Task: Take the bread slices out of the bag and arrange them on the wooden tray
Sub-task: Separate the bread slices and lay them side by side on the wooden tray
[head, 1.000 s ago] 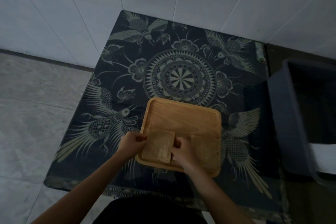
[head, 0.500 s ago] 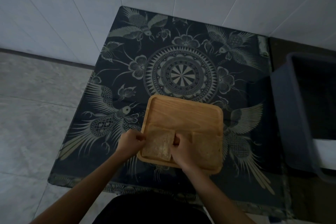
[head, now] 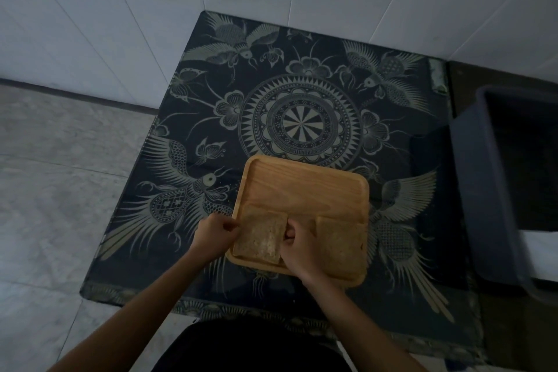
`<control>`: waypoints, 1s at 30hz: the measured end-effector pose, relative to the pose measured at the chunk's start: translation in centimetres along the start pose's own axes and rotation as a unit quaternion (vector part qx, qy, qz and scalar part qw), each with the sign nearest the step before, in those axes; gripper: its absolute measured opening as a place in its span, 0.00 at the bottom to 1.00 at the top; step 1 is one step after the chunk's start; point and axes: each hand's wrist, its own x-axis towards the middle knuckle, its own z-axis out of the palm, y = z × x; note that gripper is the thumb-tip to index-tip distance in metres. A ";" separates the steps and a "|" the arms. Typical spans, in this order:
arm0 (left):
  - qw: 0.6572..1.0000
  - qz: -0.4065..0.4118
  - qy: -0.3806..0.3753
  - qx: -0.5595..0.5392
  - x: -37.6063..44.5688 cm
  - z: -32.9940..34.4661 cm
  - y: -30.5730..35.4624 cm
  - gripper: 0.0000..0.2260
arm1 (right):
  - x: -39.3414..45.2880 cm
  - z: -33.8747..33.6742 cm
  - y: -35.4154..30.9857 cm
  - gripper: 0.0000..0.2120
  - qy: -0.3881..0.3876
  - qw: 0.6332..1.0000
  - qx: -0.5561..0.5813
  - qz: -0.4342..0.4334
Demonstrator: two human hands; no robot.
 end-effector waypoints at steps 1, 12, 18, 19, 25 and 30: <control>1.000 -0.004 -0.003 0.001 0.0 0.0 0.0 0.08 | 0.1 0.0 0.2 0.22 -0.007 1.000 0.009 0.000; 0.998 -0.005 -0.009 0.055 0.1 -0.5 2.7 0.15 | -0.2 -2.7 -0.7 0.16 -0.065 0.992 0.111 0.014; 0.997 0.010 -0.050 -0.056 0.1 0.6 7.2 0.14 | -1.1 -8.6 0.4 0.06 -0.014 0.988 0.150 -0.010; 0.993 0.000 -0.068 -0.098 0.0 1.0 7.9 0.13 | -1.1 -9.6 0.9 0.06 0.001 0.987 0.159 -0.006; 0.976 -0.039 -0.102 -0.190 -0.4 3.7 11.2 0.09 | -1.5 -14.6 4.1 0.08 0.079 0.978 0.191 0.002; 0.977 -0.051 -0.126 -0.164 -1.2 6.8 12.7 0.08 | -1.3 -16.2 7.3 0.07 0.107 0.972 0.206 0.036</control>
